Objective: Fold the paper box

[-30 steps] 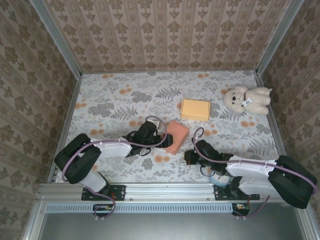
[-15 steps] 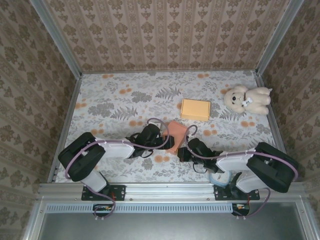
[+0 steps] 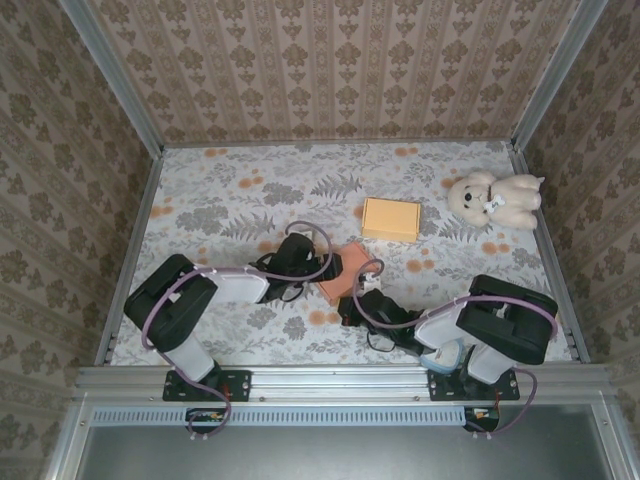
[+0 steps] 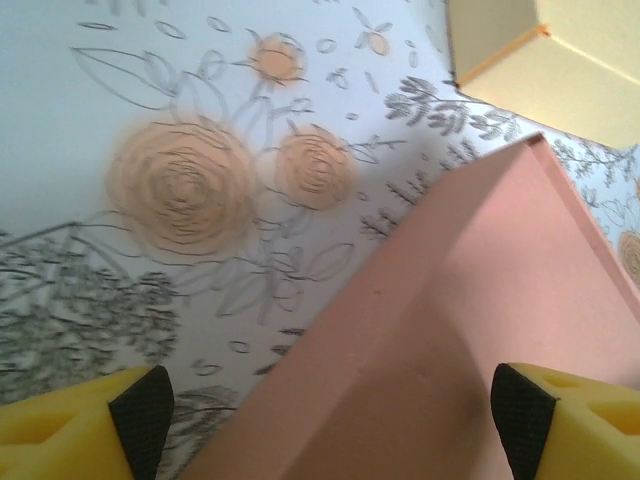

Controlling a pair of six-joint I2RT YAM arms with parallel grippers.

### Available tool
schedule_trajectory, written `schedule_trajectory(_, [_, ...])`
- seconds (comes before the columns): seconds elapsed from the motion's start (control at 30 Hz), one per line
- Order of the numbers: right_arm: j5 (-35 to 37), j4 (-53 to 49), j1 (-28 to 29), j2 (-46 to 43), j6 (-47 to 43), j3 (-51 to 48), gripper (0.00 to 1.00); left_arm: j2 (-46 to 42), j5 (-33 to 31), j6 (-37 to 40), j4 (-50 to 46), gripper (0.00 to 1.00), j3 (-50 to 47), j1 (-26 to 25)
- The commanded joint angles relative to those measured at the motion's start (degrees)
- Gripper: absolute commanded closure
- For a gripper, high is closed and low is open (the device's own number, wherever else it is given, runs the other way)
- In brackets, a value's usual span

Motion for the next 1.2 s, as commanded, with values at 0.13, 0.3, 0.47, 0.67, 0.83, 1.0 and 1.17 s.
schedule_trajectory(0.13, [10.7, -19.8, -0.3, -16.8, -8.9, 0.9, 0.76, -14.1, -7.5, 1.8, -11.4, 0.1, -1.7, 4.9])
schedule_trajectory(0.3, [10.5, -38.4, -3.9, -25.8, -18.8, 7.8, 0.52, -20.7, -9.1, -1.2, -9.4, 0.11, -8.2, 3.9])
schedule_trajectory(0.47, [0.3, -41.8, -13.3, -23.0, -25.6, 12.8, 0.42, -23.9, -12.1, -4.9, -7.1, 0.11, -12.4, -1.3])
schedule_trajectory(0.67, [-9.3, -37.7, -21.6, -14.1, -29.6, 16.4, 0.35, -25.0, -18.5, -8.5, -5.6, 0.14, -14.1, -8.8])
schedule_trajectory(0.83, [-14.7, -34.9, -25.4, -7.3, -30.5, 18.5, 0.34, -22.2, -18.9, -10.2, -3.6, 0.14, -14.0, -11.0])
schedule_trajectory(1.0, [-15.9, -32.6, -26.5, -5.4, -31.2, 17.8, 0.33, -17.2, -17.3, -10.5, -0.2, 0.15, -12.2, -11.1])
schedule_trajectory(1.17, [-16.5, -31.2, -26.8, -4.7, -30.3, 16.2, 0.35, -12.5, -15.8, -9.8, 1.2, 0.15, -8.8, -11.0])
